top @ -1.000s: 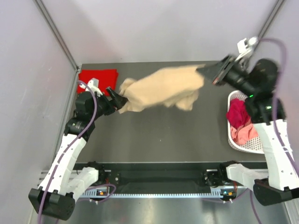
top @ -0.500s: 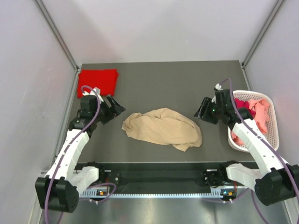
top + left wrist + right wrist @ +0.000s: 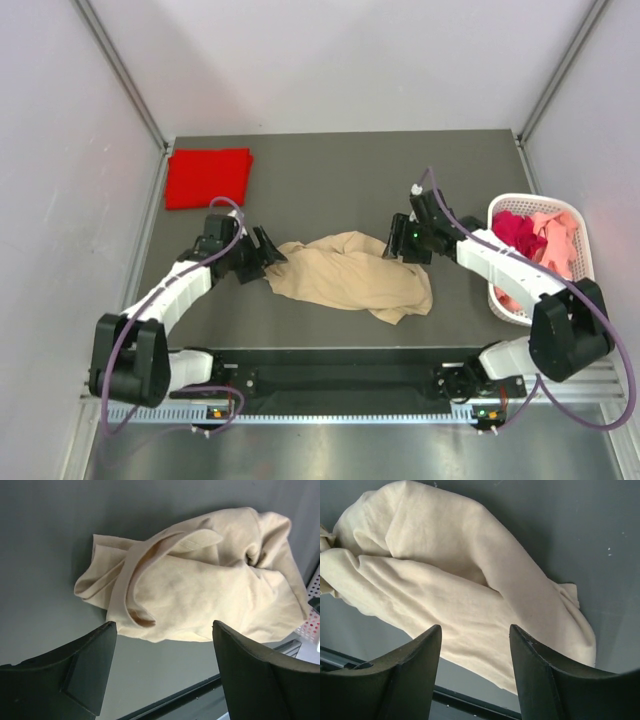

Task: Fold and stack the t-shirts
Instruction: Move the tshirt to the center of the board, then flatten the tshirt out

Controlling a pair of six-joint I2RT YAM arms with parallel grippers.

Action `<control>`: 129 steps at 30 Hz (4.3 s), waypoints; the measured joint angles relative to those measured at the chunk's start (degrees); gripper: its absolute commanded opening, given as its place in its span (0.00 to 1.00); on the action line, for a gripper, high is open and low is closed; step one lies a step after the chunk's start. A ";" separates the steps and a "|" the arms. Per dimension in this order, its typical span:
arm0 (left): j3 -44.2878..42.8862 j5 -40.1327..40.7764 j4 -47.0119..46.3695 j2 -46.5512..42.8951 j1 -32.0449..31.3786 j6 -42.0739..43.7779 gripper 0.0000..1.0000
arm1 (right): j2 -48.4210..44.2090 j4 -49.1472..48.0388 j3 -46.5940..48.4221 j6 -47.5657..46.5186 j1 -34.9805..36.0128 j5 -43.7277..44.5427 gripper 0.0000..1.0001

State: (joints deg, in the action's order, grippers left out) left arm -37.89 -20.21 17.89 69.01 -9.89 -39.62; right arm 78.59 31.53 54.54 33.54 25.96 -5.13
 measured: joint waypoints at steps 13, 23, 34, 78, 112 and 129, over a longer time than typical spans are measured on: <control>-0.11 0.66 -3.19 7.15 -3.06 -1.33 0.00 | -9.75 1.97 -4.70 4.37 1.57 2.60 0.56; -16.52 0.31 -0.09 4.42 -3.06 -4.11 0.00 | -19.04 6.21 -7.67 8.17 8.11 5.62 0.52; -24.02 4.98 4.37 4.37 -5.25 1.60 0.46 | -14.67 6.12 -8.96 10.10 16.90 6.16 0.56; -19.12 36.59 20.31 13.27 -21.68 1.92 0.00 | -16.65 2.62 -13.81 12.55 17.05 8.02 0.53; -34.18 17.49 16.04 20.61 -6.14 3.85 0.00 | -8.09 -2.21 -21.86 26.64 24.96 21.46 0.00; -56.46 28.83 31.45 1.42 -4.50 8.35 0.00 | -32.89 31.65 9.55 20.15 24.98 35.91 0.00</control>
State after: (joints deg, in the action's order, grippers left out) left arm -94.35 8.62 49.34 70.43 -14.39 -31.27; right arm 45.69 63.18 64.10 53.69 50.94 30.79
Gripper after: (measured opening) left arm 0.024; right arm 0.012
